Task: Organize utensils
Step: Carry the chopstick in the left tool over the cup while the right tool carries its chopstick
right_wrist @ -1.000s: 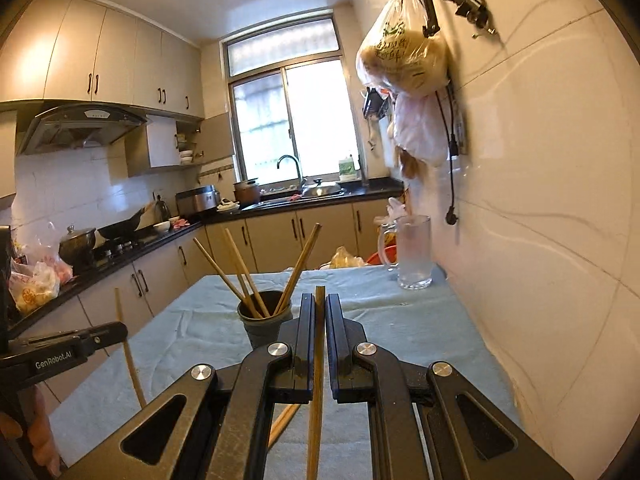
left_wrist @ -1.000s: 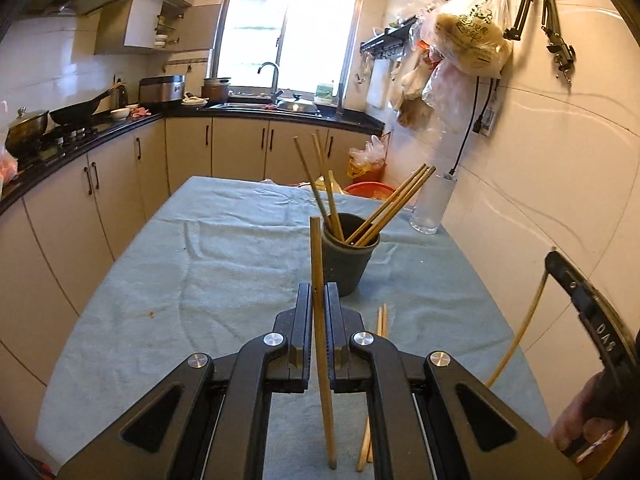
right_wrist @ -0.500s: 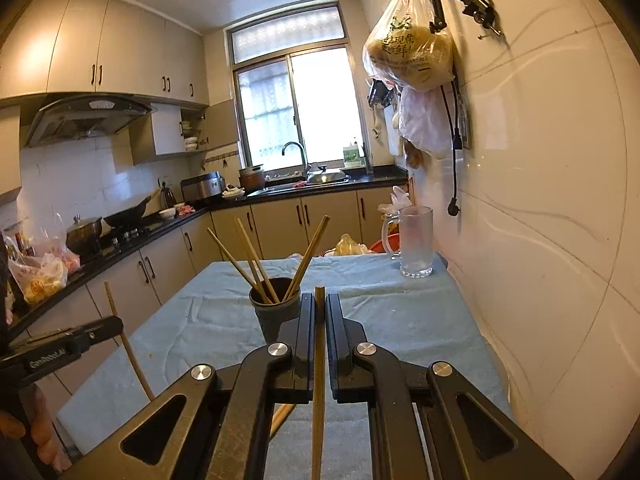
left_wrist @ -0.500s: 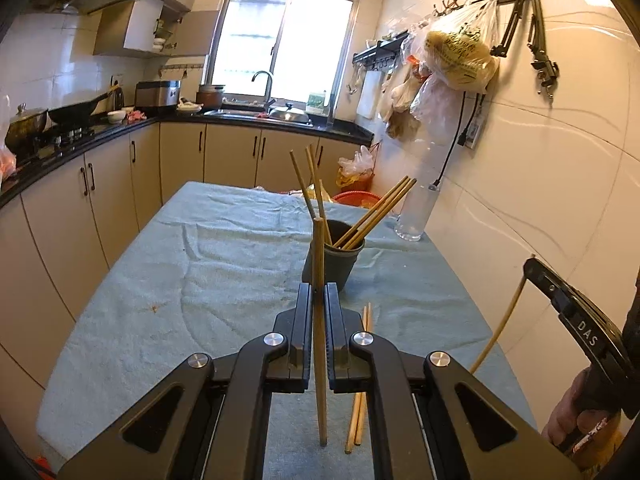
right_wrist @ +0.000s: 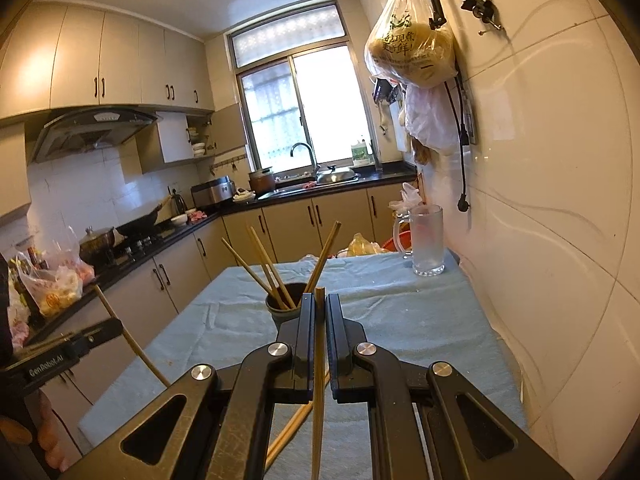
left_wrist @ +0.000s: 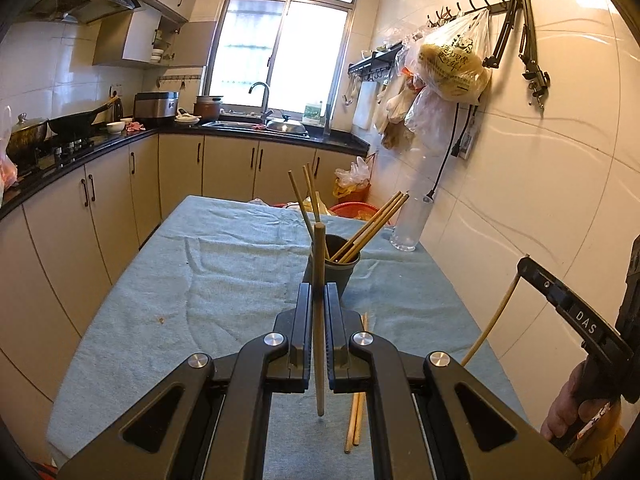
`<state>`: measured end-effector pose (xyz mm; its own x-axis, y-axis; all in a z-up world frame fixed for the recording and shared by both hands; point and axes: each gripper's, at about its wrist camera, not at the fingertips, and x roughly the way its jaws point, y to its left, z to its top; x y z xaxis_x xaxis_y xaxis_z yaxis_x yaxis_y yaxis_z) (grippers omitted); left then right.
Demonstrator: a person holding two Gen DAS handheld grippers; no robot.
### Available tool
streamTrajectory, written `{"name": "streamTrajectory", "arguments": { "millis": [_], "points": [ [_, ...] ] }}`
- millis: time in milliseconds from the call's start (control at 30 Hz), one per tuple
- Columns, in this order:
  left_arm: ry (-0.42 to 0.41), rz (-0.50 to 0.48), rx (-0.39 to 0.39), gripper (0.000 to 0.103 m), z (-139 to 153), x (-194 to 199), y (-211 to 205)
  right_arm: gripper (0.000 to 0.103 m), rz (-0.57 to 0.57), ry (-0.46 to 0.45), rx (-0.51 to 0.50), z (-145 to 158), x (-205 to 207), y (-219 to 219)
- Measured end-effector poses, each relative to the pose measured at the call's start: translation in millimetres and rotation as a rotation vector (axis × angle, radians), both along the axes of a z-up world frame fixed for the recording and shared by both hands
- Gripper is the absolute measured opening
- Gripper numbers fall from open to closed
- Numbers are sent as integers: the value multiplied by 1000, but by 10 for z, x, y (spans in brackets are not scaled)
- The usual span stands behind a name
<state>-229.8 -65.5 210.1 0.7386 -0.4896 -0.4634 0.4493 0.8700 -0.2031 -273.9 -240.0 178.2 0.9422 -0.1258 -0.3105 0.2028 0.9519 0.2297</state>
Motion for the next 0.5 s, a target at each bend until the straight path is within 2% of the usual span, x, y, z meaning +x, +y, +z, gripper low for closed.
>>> {"name": "streamTrajectory", "arguments": {
  "millis": [233, 500],
  "points": [
    [31, -30, -47, 5, 152, 131, 33, 6, 16, -36, 9, 140, 48, -38],
    [-26, -57, -52, 5, 487, 324, -106, 6, 50, -62, 30, 291, 334, -156]
  ]
}}
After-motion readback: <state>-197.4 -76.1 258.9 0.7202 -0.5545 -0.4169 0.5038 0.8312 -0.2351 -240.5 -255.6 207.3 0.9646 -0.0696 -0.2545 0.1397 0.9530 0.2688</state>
